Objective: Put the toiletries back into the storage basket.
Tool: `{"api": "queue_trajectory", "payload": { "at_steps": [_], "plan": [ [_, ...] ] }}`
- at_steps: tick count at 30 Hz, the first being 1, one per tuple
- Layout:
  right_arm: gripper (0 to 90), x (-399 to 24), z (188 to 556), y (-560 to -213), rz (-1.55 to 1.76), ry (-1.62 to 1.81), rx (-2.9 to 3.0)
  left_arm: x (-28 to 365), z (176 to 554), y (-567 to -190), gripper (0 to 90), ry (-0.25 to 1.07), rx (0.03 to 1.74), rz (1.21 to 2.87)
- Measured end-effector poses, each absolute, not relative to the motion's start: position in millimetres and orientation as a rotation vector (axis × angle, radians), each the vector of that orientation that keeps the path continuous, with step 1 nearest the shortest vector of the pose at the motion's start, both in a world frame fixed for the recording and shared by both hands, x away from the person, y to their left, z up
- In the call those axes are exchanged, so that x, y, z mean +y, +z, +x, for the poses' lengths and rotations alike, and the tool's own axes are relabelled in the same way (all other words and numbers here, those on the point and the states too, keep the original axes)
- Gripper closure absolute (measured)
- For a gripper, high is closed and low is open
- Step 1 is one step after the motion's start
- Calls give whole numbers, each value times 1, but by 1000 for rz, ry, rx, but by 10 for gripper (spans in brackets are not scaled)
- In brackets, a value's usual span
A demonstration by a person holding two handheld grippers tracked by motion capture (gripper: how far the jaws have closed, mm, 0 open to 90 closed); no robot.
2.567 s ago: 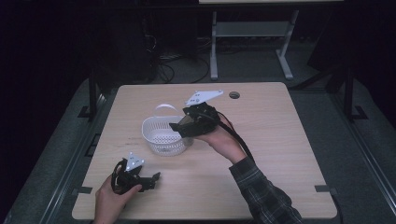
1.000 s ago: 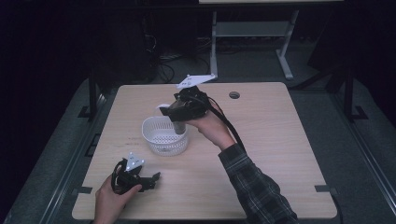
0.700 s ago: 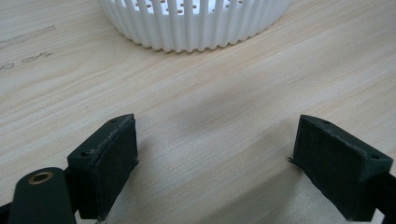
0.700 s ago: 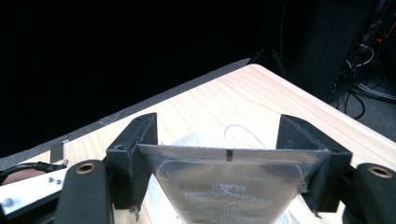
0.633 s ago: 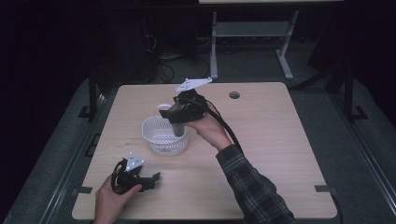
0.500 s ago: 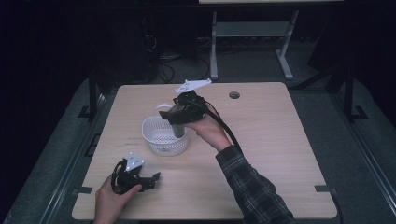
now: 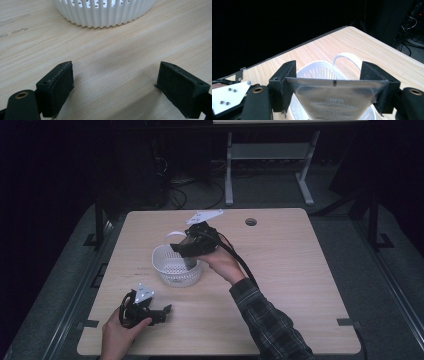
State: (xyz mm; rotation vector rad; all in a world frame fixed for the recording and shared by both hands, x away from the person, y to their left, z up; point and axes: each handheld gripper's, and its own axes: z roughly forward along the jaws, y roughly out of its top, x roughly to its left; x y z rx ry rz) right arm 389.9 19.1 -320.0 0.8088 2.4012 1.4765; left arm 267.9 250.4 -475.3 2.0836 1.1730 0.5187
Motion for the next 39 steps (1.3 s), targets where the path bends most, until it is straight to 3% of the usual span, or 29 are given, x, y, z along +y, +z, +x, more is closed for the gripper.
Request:
{"api": "queue_trajectory", "payload": {
  "at_steps": [39],
  "plan": [
    [297,30,394,-357,808,1414,2466,250,268,-475,127,520,1173,2085]
  ]
}}
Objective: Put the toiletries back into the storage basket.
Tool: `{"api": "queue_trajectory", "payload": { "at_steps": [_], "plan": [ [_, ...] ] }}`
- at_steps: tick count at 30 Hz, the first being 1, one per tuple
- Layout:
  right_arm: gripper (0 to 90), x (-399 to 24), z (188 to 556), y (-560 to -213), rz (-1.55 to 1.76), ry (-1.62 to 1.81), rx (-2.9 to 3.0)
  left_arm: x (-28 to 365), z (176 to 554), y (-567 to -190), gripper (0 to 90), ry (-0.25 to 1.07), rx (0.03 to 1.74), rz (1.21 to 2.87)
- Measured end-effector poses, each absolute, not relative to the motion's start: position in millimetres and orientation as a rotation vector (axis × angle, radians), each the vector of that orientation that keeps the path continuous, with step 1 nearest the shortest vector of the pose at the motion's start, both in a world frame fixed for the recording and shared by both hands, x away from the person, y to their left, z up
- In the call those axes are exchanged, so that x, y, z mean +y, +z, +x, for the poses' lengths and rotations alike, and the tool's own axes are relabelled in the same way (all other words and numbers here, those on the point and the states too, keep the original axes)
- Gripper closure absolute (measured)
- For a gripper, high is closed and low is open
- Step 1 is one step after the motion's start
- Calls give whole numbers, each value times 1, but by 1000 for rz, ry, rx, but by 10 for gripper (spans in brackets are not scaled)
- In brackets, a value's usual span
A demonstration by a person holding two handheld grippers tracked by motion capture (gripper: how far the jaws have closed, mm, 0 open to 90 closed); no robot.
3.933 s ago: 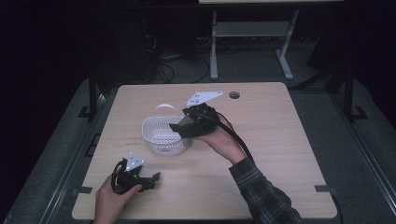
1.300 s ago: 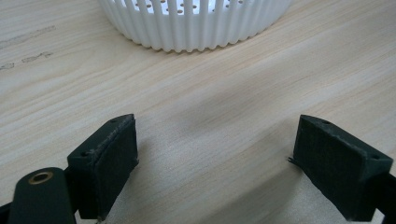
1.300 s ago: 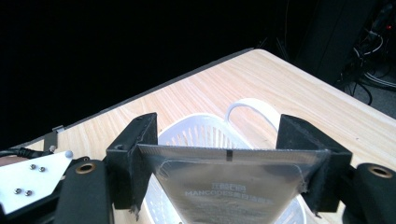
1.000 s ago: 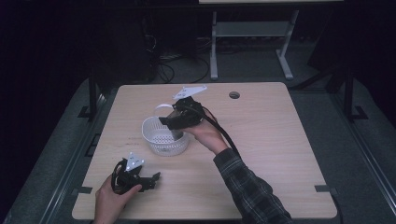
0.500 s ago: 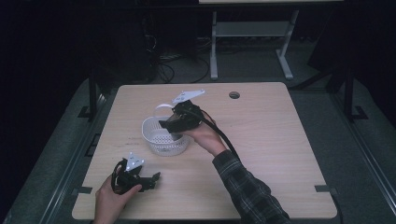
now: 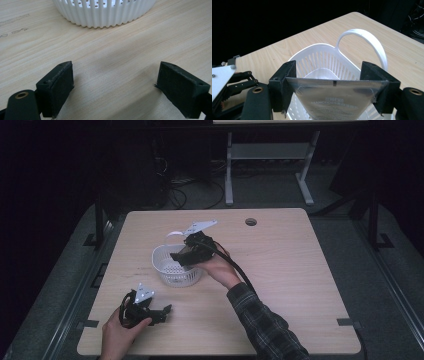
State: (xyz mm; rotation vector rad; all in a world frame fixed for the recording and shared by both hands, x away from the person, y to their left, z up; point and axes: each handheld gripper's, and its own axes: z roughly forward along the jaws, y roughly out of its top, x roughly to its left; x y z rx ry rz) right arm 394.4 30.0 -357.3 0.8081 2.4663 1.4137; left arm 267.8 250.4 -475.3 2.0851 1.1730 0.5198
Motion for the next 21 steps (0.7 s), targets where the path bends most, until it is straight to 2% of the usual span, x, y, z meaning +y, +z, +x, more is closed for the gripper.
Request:
{"api": "queue_trajectory", "payload": {
  "at_steps": [21],
  "plan": [
    [296,32,396,-374,809,1370,2508,251,268,-475,127,520,1170,2090]
  ]
}}
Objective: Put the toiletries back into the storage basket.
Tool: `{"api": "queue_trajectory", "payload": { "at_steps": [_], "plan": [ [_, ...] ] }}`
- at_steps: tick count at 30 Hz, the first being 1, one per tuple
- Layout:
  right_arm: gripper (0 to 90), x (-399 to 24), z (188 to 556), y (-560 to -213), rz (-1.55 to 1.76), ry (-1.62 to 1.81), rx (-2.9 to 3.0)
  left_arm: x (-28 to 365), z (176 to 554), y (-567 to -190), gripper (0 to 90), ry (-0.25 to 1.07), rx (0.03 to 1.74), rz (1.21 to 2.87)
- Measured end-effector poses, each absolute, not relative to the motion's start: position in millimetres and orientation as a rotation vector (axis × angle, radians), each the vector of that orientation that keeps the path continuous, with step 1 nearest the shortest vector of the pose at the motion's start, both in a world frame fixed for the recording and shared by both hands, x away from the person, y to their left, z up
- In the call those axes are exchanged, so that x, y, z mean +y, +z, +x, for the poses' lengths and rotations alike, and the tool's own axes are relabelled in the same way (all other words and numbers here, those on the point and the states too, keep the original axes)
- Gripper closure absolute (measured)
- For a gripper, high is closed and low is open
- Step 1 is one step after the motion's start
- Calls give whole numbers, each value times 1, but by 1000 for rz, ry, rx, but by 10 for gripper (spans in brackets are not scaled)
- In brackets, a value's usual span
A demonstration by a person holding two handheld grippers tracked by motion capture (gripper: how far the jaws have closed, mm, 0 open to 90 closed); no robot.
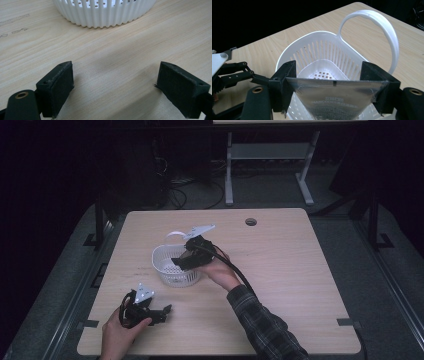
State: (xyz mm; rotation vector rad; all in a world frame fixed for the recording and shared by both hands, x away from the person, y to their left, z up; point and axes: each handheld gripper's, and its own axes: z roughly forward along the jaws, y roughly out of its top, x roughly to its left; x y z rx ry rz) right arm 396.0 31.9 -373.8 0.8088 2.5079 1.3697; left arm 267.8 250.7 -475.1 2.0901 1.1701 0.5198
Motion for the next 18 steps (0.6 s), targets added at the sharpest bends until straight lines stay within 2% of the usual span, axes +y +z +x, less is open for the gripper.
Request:
{"api": "queue_trajectory", "payload": {
  "at_steps": [18],
  "plan": [
    [294,33,396,-379,805,1329,2540,251,268,-475,127,519,1172,2088]
  ]
}}
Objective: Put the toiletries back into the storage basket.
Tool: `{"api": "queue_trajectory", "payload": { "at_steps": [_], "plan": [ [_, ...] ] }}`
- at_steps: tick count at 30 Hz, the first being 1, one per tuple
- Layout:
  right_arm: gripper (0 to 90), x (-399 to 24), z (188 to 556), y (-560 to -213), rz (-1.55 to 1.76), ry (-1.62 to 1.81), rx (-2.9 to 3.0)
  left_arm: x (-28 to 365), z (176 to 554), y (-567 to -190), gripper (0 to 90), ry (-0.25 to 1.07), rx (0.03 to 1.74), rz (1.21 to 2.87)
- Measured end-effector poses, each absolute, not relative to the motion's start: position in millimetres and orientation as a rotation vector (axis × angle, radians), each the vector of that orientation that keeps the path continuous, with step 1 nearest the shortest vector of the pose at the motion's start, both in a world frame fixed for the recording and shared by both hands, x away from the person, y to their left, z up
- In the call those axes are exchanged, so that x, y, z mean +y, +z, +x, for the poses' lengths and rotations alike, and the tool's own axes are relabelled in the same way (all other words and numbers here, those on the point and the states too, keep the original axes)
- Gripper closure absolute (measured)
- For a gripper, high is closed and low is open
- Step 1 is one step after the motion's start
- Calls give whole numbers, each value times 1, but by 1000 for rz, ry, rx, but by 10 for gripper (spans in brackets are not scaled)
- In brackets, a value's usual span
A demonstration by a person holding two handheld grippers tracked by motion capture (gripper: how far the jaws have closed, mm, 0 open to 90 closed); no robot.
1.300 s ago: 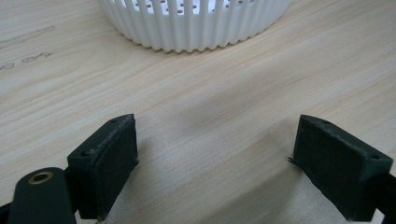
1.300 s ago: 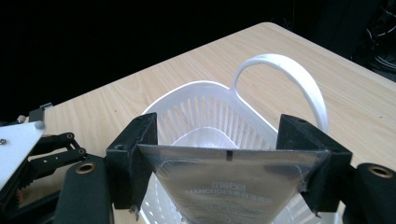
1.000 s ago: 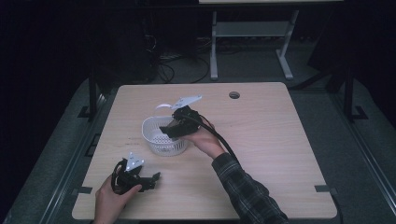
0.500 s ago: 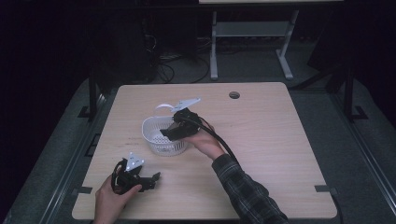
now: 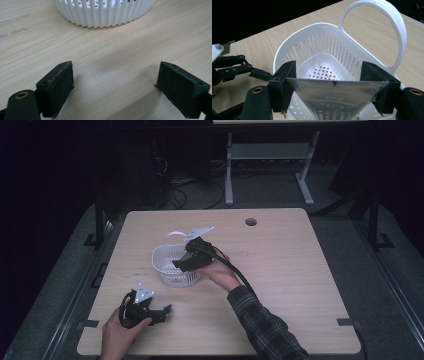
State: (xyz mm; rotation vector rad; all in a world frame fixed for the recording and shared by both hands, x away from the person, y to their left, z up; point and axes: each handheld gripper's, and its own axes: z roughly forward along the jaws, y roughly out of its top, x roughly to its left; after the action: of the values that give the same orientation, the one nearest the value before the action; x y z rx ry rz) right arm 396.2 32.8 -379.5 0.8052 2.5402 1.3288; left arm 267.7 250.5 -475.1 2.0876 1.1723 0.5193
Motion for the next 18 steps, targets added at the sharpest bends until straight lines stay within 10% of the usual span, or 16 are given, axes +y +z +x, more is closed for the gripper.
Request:
{"api": "queue_trajectory", "payload": {
  "at_steps": [18],
  "plan": [
    [139,16,391,-372,851,1356,2547,251,268,-475,127,518,1171,2088]
  ]
}}
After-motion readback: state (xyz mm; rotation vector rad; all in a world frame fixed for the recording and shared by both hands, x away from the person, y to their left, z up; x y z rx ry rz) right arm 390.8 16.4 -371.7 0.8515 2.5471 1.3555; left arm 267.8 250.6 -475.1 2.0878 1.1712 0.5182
